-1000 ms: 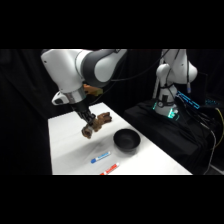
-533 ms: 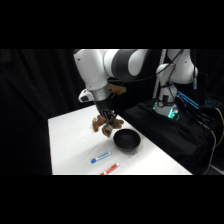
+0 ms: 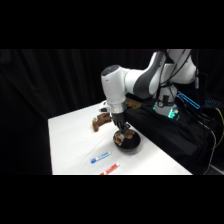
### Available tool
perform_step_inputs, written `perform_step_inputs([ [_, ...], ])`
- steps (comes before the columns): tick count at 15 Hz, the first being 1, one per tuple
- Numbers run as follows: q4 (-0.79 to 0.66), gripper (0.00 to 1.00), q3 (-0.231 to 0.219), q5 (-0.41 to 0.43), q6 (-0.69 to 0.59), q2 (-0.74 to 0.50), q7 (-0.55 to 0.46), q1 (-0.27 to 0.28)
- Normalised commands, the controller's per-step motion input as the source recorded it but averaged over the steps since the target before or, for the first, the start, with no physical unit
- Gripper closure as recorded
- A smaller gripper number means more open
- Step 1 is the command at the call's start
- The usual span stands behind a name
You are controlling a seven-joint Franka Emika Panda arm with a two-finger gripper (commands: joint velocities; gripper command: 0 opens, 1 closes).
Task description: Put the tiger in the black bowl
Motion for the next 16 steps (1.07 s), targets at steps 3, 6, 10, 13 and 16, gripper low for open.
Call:
perform_step_inputs([
  [3,-0.25,0.95,-0.019,0.113,0.34,-0.01,0.1,0.037],
  [6,-0.11,0.64,-0.024,0.102,0.25,0.06,0.07,0.033],
  [10,0.0,0.33,-0.028,0.122,0.11,0.0,-0.02,-0.004],
  [13,-0.03,0.09,-0.021,0.049,-0.12,-0.22,-0.02,0.021],
  [16,0.02,0.0,0.008,0.019,-0.52,-0.43,-0.05,0.048],
])
